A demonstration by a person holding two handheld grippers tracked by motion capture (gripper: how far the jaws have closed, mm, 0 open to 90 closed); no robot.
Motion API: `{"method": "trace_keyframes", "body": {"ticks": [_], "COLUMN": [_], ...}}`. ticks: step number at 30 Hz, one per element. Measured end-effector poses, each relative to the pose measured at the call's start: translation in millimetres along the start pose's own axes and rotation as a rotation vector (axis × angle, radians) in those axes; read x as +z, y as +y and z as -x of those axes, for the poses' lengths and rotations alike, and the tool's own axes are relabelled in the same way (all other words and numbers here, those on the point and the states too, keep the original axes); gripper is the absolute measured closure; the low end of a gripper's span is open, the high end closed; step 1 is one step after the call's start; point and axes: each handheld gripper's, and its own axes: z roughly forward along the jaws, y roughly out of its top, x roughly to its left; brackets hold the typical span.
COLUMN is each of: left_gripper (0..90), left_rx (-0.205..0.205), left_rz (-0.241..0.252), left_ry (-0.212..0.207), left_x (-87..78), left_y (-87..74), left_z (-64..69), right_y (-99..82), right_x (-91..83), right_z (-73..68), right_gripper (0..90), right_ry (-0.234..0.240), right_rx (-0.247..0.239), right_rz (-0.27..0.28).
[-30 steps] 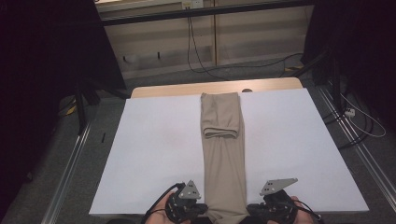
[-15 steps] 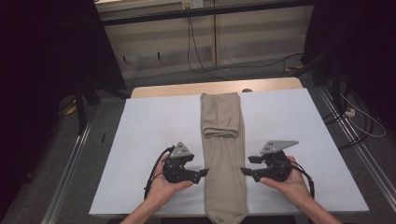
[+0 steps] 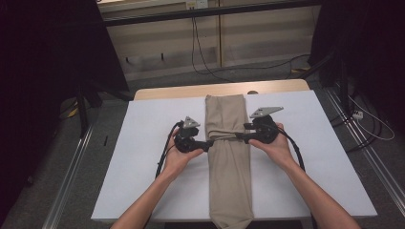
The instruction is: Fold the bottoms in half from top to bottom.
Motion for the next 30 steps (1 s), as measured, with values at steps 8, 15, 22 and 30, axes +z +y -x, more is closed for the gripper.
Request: {"method": "trace_keyframes", "body": {"ticks": [8,15,22,30], "left_gripper": [33.9,47.9,59.3,67.1], "left_rx": [-0.043,-0.051,-0.052,-0.010], "left_rz": [-0.042,-0.023,-0.009,-0.001], "left_ry": [-0.039,0.007,-0.005,-0.037], "left_x": [30.1,32.3,31.8,37.5], "left_y": [7.3,13.2,16.1,13.6], "left_z": [-15.6,-12.0,-11.5,-7.1], "right_y": [8.7,-2.1,-8.8,-7.9], "right_x": [39.6,38.9,34.3,36.3], "right_z": [15.8,2.7,2.5,6.3], "right_gripper": [44.9,49.3,70.2,84.9], "right_ry": [0.031,0.042,-0.011,-0.036], "right_rx": [-0.025,-0.101,-0.122,-0.099], "right_rz": [-0.036,-0.089,-0.090,-0.087]}}
